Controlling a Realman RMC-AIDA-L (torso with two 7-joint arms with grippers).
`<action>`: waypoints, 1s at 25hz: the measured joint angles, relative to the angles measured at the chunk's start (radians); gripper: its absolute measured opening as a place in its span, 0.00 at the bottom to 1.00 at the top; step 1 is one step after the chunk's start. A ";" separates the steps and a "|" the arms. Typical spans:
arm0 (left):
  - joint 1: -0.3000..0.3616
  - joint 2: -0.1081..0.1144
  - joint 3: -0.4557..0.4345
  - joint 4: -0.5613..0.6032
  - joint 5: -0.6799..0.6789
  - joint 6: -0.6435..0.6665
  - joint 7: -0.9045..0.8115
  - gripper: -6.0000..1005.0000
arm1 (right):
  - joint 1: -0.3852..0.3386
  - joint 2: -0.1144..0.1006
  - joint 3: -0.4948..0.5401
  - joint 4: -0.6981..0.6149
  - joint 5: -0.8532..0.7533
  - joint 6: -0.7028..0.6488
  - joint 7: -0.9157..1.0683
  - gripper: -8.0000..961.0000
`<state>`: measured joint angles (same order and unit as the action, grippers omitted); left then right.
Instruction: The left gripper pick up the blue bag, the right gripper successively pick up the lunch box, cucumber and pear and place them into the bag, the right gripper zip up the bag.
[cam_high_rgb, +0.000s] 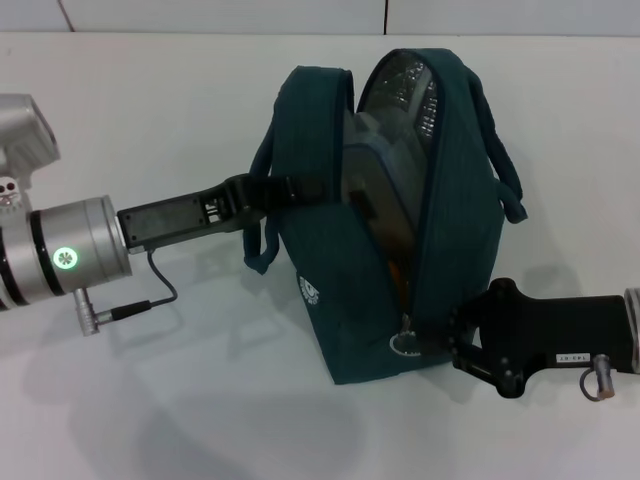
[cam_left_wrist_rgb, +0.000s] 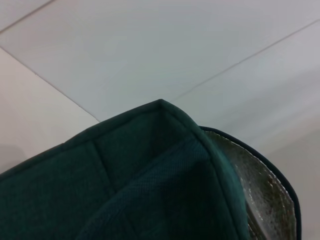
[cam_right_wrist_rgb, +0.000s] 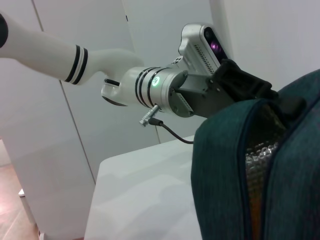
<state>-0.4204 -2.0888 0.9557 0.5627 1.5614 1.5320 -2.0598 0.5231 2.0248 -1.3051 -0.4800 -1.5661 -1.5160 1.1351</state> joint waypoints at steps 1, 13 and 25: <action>-0.001 0.001 0.000 -0.003 0.000 0.001 0.002 0.05 | 0.000 0.000 -0.001 -0.001 0.000 0.000 0.000 0.02; 0.012 0.004 -0.009 -0.011 -0.006 -0.001 0.073 0.31 | -0.013 -0.009 0.005 -0.033 0.002 -0.033 0.007 0.02; 0.012 0.004 -0.011 -0.010 -0.024 0.009 0.101 0.77 | -0.093 -0.020 0.039 -0.151 -0.001 -0.079 0.026 0.02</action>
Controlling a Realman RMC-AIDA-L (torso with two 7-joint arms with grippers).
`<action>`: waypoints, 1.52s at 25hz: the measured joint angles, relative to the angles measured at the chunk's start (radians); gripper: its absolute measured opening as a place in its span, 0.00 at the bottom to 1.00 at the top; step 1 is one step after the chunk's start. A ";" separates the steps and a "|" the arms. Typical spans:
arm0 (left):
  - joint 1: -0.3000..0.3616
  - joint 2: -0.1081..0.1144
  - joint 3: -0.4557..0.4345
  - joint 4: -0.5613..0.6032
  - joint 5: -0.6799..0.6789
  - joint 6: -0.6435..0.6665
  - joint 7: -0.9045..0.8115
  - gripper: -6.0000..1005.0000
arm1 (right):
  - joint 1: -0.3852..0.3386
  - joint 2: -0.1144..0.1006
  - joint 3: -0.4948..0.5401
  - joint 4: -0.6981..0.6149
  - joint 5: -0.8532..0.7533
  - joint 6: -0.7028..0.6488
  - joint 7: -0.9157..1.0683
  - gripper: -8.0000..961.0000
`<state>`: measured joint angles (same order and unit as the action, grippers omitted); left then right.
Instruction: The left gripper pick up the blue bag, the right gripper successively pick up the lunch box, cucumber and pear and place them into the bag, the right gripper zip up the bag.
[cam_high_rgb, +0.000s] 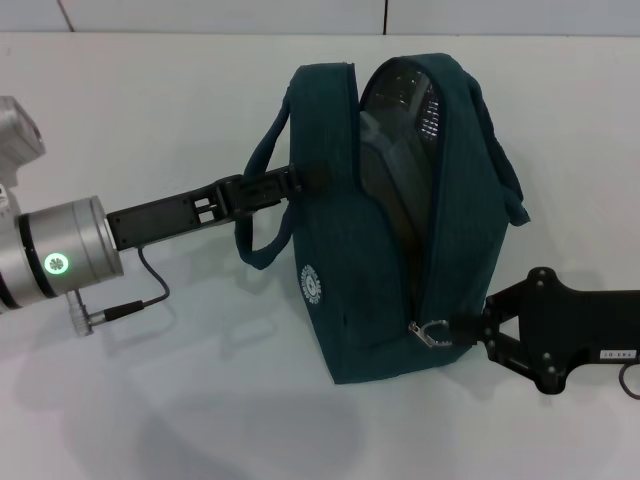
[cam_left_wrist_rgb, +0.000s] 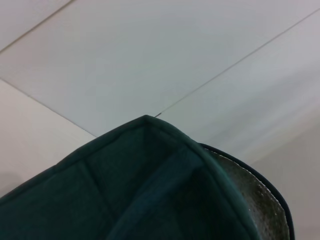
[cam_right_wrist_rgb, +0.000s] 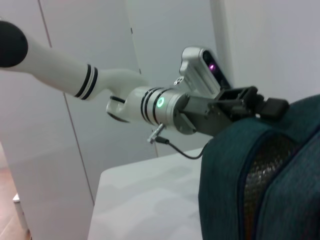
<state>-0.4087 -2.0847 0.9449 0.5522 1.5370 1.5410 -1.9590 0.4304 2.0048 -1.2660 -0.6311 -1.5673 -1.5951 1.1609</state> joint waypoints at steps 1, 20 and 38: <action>-0.001 0.000 0.000 0.000 -0.003 0.003 0.004 0.80 | 0.000 0.002 0.006 -0.001 0.001 -0.003 -0.001 0.02; 0.035 0.002 0.000 0.000 -0.134 0.052 0.151 0.84 | 0.034 0.010 0.030 -0.027 0.144 -0.044 -0.028 0.02; 0.055 0.002 -0.023 0.000 -0.135 0.057 0.159 0.84 | 0.058 0.010 0.006 -0.042 0.191 -0.031 -0.020 0.01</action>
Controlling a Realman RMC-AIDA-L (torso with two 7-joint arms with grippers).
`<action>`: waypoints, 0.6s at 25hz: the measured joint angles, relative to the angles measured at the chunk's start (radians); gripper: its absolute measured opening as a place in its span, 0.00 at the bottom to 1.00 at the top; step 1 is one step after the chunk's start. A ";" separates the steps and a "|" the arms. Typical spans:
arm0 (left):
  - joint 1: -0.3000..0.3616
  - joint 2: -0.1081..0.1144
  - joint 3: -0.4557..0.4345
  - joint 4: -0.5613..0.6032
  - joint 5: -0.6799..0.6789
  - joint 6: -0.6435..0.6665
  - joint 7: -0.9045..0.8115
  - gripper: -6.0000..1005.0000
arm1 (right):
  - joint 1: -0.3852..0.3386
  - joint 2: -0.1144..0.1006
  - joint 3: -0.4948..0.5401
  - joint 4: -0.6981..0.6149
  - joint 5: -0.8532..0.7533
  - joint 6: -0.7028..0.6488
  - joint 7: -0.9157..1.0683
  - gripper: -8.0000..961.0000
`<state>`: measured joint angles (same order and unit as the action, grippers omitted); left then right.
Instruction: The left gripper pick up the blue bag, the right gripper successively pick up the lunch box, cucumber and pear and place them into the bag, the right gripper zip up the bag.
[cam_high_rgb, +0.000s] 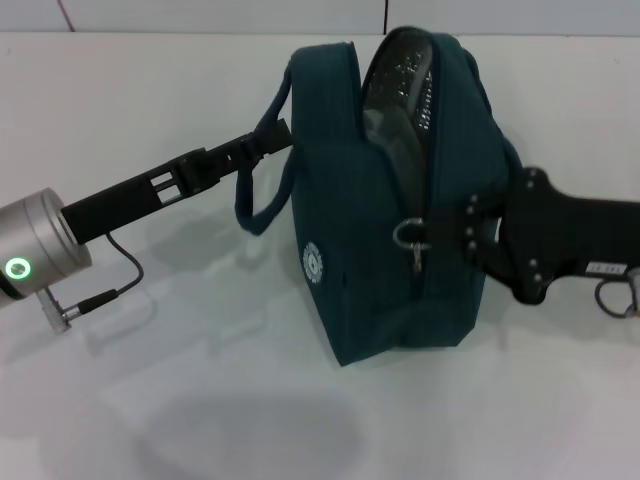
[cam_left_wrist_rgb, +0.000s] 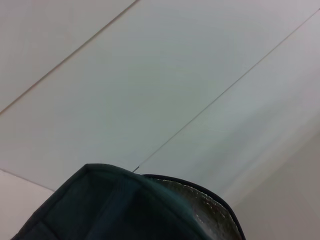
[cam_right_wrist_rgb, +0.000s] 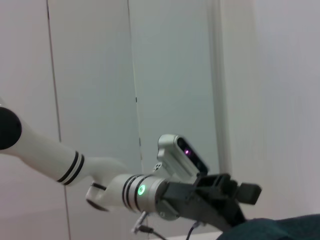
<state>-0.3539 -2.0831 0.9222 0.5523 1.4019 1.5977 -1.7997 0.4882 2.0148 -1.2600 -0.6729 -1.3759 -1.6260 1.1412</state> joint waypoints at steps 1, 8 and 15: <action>0.001 0.000 0.000 0.000 0.000 0.000 0.000 0.84 | 0.000 0.001 -0.007 0.007 -0.002 0.002 -0.001 0.01; 0.016 0.000 -0.001 0.001 -0.003 0.003 0.009 0.84 | 0.035 0.000 0.026 -0.013 0.017 0.031 0.011 0.01; 0.023 0.000 -0.001 0.000 -0.004 0.004 0.026 0.84 | 0.063 0.002 0.038 -0.009 0.047 0.052 0.016 0.01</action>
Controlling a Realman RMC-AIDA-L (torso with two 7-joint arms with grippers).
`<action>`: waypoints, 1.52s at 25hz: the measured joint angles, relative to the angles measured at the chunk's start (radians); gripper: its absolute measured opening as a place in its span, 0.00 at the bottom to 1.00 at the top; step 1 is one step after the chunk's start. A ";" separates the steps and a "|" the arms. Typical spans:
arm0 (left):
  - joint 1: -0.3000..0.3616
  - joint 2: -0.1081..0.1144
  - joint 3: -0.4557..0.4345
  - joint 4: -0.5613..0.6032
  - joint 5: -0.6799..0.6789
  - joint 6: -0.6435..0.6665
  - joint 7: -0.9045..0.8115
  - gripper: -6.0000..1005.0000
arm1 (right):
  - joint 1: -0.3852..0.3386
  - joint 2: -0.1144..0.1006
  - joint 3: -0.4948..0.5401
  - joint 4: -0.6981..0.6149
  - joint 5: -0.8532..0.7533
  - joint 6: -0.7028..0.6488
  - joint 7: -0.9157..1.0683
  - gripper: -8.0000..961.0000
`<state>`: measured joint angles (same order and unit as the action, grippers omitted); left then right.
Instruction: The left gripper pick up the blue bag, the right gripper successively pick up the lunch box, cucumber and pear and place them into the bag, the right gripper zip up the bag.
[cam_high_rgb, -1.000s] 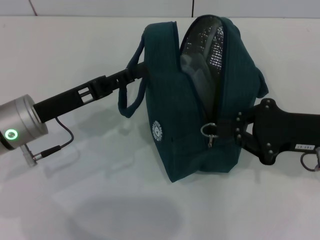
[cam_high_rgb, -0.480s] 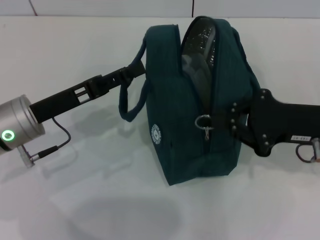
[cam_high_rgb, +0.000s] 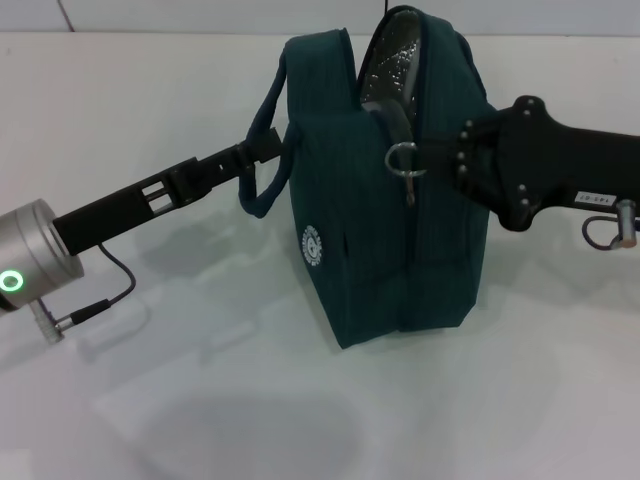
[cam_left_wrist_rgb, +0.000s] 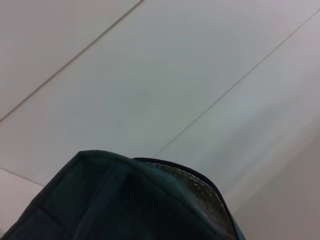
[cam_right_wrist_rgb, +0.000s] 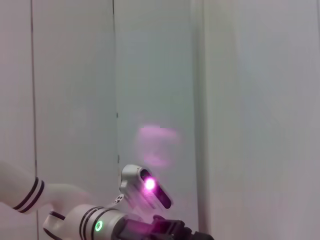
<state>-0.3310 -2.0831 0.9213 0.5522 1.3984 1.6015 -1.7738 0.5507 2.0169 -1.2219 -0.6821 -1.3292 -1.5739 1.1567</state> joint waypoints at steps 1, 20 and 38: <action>0.003 0.000 -0.001 0.000 -0.001 0.000 0.002 0.84 | 0.001 0.000 -0.004 -0.001 0.000 0.000 0.000 0.01; 0.018 0.000 0.003 -0.001 0.008 -0.001 0.025 0.83 | 0.062 0.004 -0.012 0.011 0.122 0.131 0.003 0.01; 0.025 0.000 0.007 -0.002 0.010 0.014 0.027 0.83 | 0.124 0.012 -0.218 0.071 0.251 0.144 -0.009 0.01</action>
<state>-0.3057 -2.0831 0.9281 0.5507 1.4085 1.6152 -1.7472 0.6746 2.0285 -1.4400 -0.6111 -1.0786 -1.4296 1.1476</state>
